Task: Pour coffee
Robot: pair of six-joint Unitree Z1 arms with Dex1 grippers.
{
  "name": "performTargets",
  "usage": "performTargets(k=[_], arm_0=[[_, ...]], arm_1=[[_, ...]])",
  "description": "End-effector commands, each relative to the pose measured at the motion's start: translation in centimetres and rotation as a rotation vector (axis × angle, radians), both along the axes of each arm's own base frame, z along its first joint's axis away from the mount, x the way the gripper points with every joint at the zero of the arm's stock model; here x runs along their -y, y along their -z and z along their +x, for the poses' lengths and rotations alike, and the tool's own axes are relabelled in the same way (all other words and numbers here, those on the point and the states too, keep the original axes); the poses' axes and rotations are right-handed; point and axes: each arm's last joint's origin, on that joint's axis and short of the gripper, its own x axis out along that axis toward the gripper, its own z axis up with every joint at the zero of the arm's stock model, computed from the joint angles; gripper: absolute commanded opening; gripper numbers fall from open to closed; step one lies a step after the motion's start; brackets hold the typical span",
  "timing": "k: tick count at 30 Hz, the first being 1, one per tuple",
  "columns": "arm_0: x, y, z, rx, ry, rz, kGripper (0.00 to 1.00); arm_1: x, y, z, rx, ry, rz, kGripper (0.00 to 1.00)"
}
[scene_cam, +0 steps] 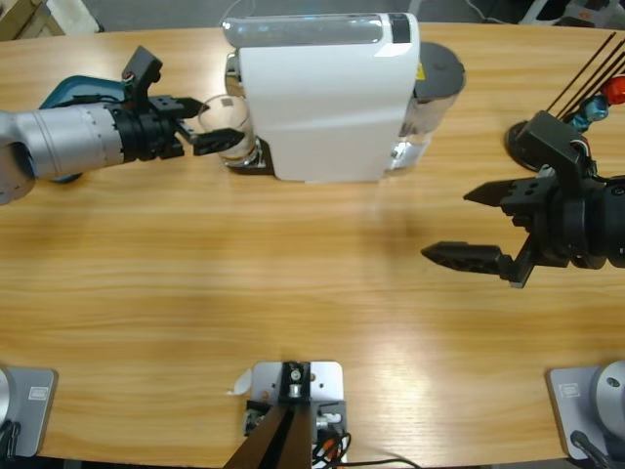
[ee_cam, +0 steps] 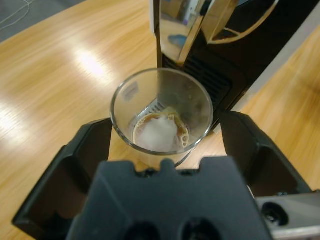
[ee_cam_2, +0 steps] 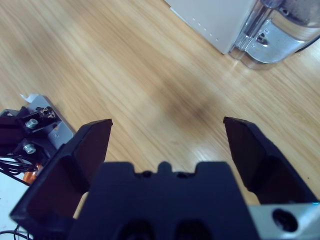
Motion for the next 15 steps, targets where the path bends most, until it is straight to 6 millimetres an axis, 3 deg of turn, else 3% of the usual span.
performTargets(k=[1, 15], arm_0=[[0.3, 2.1, 0.6, -0.062, 0.022, 0.001, 0.913], [0.6, 2.4, 1.8, -0.077, 0.018, -0.024, 0.908]], arm_1=[[-0.5, 0.9, 0.2, -0.041, -0.011, -0.017, 1.000], [-0.7, 1.0, 0.3, -0.048, -0.012, -0.022, 1.000]])
